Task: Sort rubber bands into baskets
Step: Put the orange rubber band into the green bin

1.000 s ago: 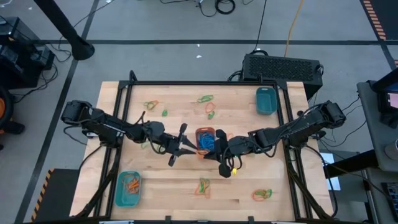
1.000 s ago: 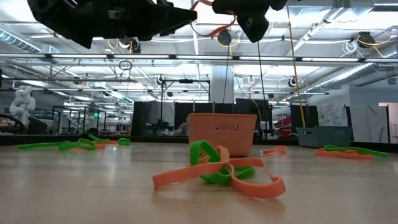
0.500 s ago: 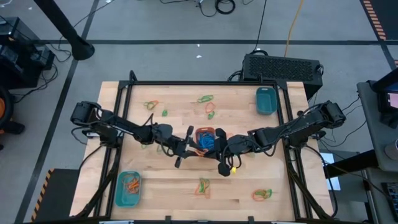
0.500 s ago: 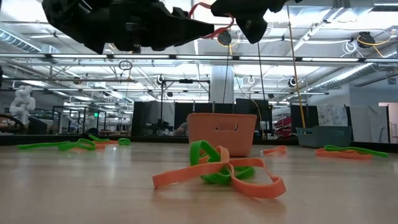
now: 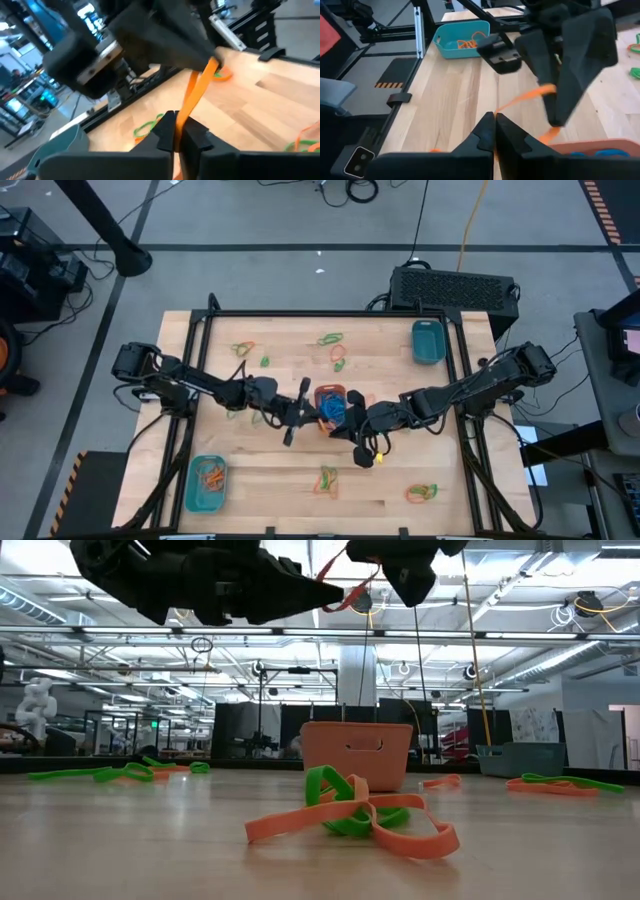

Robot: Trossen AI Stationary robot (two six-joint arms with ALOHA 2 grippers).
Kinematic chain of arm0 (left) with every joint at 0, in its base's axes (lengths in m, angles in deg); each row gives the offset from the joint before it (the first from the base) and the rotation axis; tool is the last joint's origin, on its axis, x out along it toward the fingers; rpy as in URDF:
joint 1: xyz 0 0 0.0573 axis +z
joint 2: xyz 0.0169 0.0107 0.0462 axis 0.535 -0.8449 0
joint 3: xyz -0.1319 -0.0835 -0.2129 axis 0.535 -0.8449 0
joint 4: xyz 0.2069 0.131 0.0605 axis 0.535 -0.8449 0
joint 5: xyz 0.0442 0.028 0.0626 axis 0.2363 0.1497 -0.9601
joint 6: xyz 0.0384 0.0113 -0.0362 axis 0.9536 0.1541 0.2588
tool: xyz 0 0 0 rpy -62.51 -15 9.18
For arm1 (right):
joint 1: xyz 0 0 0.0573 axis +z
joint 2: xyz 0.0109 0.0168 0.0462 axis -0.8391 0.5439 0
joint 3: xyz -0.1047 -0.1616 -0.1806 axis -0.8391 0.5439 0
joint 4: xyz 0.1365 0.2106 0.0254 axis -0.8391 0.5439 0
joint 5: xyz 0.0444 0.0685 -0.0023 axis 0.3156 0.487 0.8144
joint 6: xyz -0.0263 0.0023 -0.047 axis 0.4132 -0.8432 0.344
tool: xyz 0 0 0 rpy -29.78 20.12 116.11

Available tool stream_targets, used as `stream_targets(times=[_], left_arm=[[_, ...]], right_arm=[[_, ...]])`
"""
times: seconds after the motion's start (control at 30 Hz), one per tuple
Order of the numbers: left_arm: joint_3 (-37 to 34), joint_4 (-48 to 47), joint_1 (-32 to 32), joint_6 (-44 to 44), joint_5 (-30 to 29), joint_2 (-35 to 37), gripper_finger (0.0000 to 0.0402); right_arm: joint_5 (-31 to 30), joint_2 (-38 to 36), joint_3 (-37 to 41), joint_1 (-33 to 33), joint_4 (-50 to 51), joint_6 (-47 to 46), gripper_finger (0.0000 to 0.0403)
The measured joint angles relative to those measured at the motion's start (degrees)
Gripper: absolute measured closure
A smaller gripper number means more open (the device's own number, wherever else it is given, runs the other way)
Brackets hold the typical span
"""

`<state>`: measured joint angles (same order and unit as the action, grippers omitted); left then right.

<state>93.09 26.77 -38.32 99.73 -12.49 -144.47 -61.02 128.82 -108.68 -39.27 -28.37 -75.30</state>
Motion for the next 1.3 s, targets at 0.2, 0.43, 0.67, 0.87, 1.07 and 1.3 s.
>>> stream_targets(times=[0.2, 0.43, 0.67, 0.87, 1.07, 1.3], left_arm=[[0.0, 0.0, 0.0, 1.4, -0.3, 0.0, 0.0398], [0.0, -2.9, -1.2, 1.0, -2.3, 0.8, 0.0399], [0.9, -27.6, -8.1, -1.7, -14.1, 10.3, 0.0400], [7.2, -59.4, -16.0, -26.6, -15.5, 19.2, 0.0401], [10.5, -77.0, -23.9, -55.8, -8.2, 22.0, 0.0401], [10.2, -86.4, -33.4, -72.9, -5.7, 21.0, 0.0401]], right_arm=[[-0.4, 0.0, 0.0, -0.1, -0.1, 0.1, 0.0392], [-2.0, 0.0, 0.0, -0.5, 1.6, 2.4, 0.0336], [-1.9, 0.0, 0.0, -0.9, 12.0, 1.1, 0.0297], [-1.8, 0.0, 0.0, 0.0, 22.9, -6.2, 0.0291], [-1.7, 0.0, 0.0, 2.8, 32.0, -14.4, 0.0291], [-1.7, 0.0, 0.0, 5.5, 33.1, -15.6, 0.0291]])
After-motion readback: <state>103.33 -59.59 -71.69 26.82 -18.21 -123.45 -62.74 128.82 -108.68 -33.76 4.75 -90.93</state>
